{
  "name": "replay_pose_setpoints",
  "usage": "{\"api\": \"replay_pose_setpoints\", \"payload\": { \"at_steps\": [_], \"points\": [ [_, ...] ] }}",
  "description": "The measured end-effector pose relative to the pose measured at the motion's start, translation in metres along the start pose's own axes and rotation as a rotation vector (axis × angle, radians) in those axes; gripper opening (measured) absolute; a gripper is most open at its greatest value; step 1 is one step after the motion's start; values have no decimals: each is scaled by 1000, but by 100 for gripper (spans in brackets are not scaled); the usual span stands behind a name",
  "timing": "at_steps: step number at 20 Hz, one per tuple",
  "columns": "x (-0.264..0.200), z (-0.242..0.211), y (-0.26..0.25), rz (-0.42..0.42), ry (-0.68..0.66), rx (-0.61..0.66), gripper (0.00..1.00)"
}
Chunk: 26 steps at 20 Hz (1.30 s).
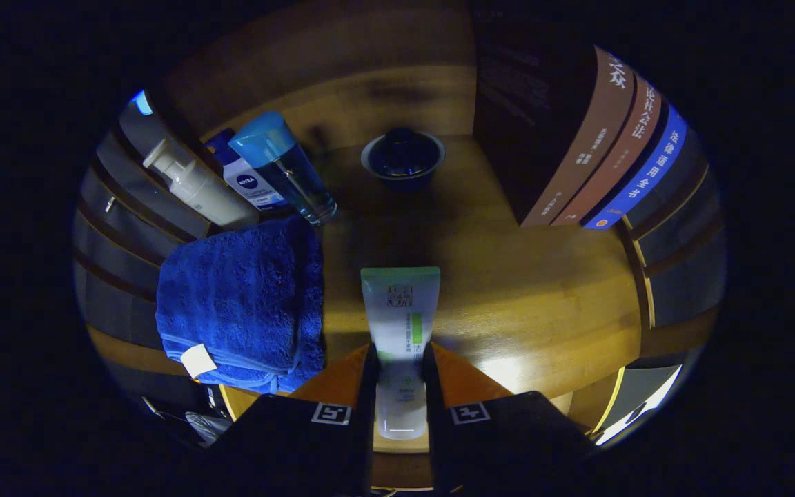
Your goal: Pull open the drawer, take out the items inside it, and place them on the countertop above the cabinet.
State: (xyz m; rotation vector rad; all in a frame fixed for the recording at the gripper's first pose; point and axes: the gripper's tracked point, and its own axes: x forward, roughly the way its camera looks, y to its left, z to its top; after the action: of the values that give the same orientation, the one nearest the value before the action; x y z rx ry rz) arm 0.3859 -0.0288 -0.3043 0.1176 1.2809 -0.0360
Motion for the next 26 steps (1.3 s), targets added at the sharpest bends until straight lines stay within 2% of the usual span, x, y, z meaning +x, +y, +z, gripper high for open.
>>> {"api": "replay_pose_setpoints", "payload": {
  "at_steps": [1,4,7,10,13,17,20,26],
  "points": [
    [0,2,0,2,8,1,38],
    [2,4,7,22,-11,31,51],
    [-5,5,1,3,-26,-4,75],
    [-19,-2,8,26,-54,-7,100],
    [-39,-7,20,67,-107,-37,100],
    [-81,-11,31,99,-288,-132,100],
    [-118,-30,50,142,-422,-169,100],
    [-190,-93,109,307,-678,-191,100]
  ]
}}
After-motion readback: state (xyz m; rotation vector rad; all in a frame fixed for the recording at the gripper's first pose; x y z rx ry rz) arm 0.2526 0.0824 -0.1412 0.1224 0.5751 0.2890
